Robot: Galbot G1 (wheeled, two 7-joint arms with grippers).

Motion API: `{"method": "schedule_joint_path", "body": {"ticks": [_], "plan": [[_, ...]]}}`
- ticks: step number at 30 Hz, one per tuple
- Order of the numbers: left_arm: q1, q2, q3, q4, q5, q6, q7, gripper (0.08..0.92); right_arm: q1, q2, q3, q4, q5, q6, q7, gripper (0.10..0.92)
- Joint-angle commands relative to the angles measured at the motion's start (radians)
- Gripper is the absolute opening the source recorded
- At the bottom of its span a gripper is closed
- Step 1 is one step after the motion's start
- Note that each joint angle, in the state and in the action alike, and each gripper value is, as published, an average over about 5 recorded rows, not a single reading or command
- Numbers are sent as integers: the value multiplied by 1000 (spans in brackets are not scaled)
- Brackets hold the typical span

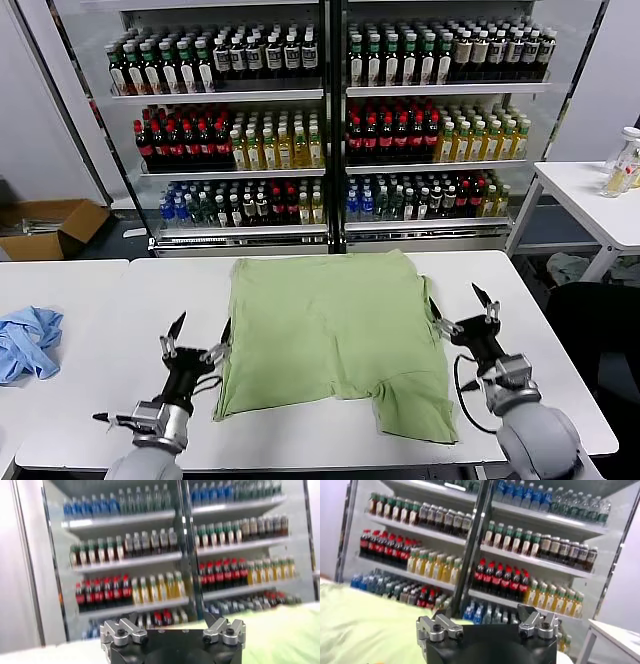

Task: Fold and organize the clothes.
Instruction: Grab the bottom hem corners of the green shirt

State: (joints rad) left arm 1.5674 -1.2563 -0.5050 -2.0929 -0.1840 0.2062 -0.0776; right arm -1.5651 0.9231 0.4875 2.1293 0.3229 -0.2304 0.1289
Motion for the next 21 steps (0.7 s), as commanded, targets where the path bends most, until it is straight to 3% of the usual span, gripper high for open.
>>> {"method": "schedule_joint_path", "body": {"ticks": [1,10,21], "plan": [[151,36,19,-104,-65,156,-47,823,-256,-50,16,77,62,1,17,823],[170,58,29,-112,-131,251,-99,822,-237,-26,-38,21,74,8,36,823],[127,43,19,-24,-127,251,-137,823,-204,-14,-61,-6,125,-2,63,823]]}}
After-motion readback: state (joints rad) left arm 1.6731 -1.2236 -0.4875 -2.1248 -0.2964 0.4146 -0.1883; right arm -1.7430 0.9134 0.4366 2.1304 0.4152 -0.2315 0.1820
